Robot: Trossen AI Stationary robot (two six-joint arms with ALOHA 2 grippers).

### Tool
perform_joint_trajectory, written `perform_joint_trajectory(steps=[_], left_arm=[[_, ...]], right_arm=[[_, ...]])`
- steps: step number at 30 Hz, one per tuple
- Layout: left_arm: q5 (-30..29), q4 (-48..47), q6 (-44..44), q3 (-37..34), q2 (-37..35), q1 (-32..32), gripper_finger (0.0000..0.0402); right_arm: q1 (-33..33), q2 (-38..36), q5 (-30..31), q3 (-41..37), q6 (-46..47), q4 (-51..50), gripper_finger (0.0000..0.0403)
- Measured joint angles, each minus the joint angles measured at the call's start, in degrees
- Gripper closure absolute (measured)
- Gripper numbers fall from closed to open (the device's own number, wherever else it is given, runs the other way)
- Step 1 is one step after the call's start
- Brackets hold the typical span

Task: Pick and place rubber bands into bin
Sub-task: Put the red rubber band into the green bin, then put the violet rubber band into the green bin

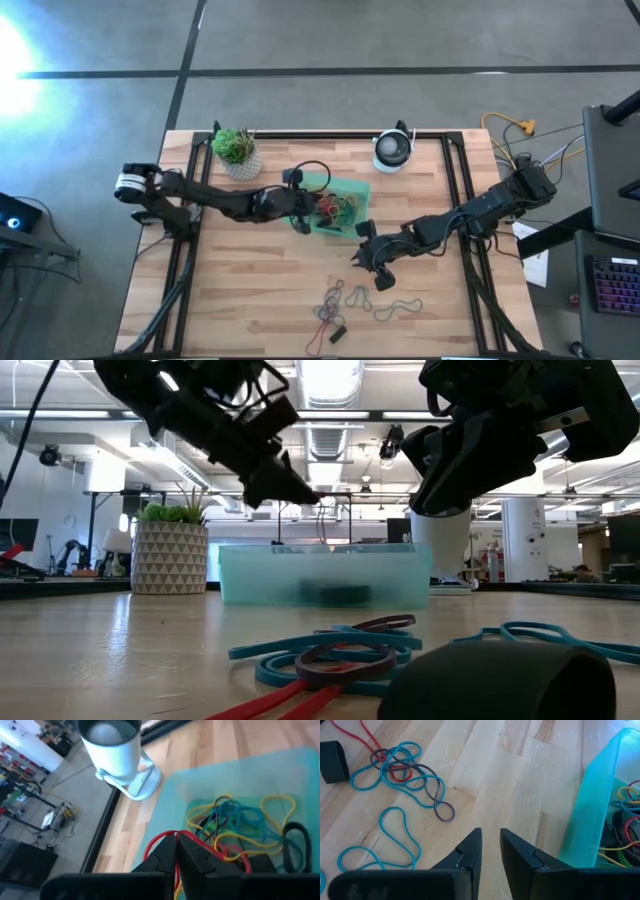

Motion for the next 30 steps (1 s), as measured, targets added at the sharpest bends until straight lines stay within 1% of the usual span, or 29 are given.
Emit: perform_joint_trajectory(steps=[7,13,22,25,30], left_arm=[[0.4,1.2,-0.1,0.1,2.3,0.6,0.0401],[0.4,2.8,0.0,0.1,2.7,0.6,0.0401],[4.1,2.7,0.0,0.1,2.7,0.6,0.0400],[4.2,2.7,0.0,0.2,2.7,0.7,0.0386],[4.0,2.8,-0.1,0.3,2.7,0.7,0.0345]], right_arm=[[0.0,0.0,0.0,0.0,-0.2,0.0,0.0339],[0.0,0.0,0.0,0.0,-0.1,0.1,0.0339],[0.0,0.0,0.0,-0.1,0.0,0.1,0.0339],[0.0,0.0,0.0,-0.1,0.0,0.1,0.0339],[0.0,0.0,0.0,-0.1,0.0,0.1,0.0339]])
